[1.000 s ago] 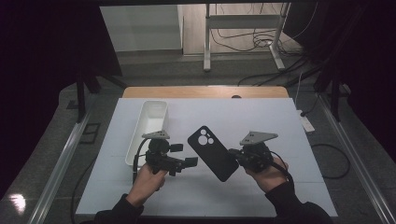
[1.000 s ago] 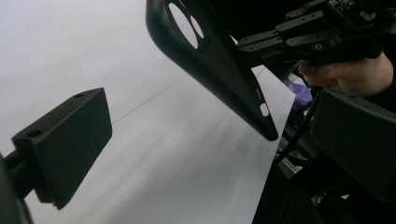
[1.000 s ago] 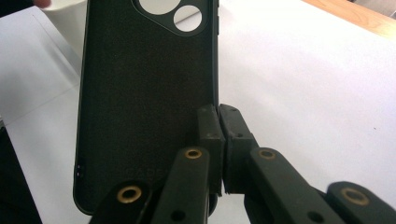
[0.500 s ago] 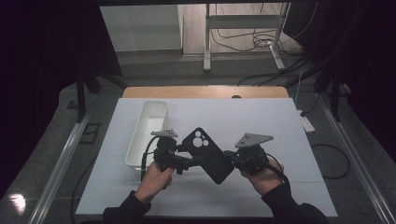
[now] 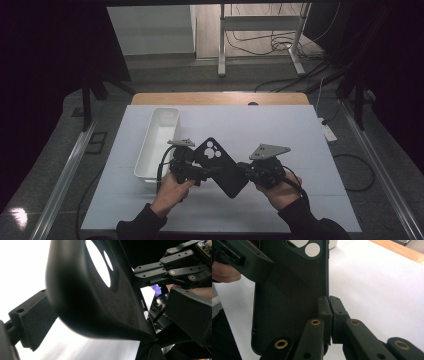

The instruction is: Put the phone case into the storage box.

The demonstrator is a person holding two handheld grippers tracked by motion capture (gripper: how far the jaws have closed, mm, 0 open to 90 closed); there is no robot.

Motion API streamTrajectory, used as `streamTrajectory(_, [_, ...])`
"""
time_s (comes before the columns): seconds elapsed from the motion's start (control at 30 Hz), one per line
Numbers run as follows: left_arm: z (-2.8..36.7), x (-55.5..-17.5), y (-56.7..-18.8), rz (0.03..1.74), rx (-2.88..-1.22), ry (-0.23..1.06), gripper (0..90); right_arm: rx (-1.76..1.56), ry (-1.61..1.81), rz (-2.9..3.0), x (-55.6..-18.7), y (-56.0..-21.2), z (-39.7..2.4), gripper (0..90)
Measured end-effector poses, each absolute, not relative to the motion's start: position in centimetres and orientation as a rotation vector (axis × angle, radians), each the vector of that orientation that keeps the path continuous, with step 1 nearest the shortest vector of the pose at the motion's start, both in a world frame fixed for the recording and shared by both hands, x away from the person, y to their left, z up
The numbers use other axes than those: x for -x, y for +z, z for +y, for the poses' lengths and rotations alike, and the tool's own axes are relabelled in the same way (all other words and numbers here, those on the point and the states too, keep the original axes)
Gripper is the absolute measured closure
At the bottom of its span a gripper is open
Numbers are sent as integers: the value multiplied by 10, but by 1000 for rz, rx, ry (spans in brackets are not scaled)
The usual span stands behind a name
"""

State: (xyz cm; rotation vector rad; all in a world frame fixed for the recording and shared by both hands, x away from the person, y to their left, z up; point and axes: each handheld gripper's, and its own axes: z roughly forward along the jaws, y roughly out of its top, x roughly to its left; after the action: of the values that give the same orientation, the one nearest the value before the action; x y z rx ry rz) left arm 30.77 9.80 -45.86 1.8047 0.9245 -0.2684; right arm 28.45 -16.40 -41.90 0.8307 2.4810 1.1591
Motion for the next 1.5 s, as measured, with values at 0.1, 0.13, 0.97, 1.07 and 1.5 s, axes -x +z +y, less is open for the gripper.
streamTrajectory(0.1, [99, -308, -459, 918, -1799, -288, 32, -831, 1160, 2480, -284, -419, -164, 882])
streamTrajectory(0.13, [99, -308, -459, 918, -1799, -288, 53, -831, 1160, 2480, -284, -419, -164, 882])
streamTrajectory(0.97, [106, -309, -464, 945, -1679, -504, 816, -790, 1162, 2463, -279, -420, -159, 878])
streamTrajectory(1.07, [106, -309, -464, 949, -1680, -506, 847, -775, 1152, 2469, -279, -422, -158, 873])
streamTrajectory(1.5, [110, -308, -459, 913, -1718, -478, 857, -825, 1213, 2525, -281, -423, -165, 557])
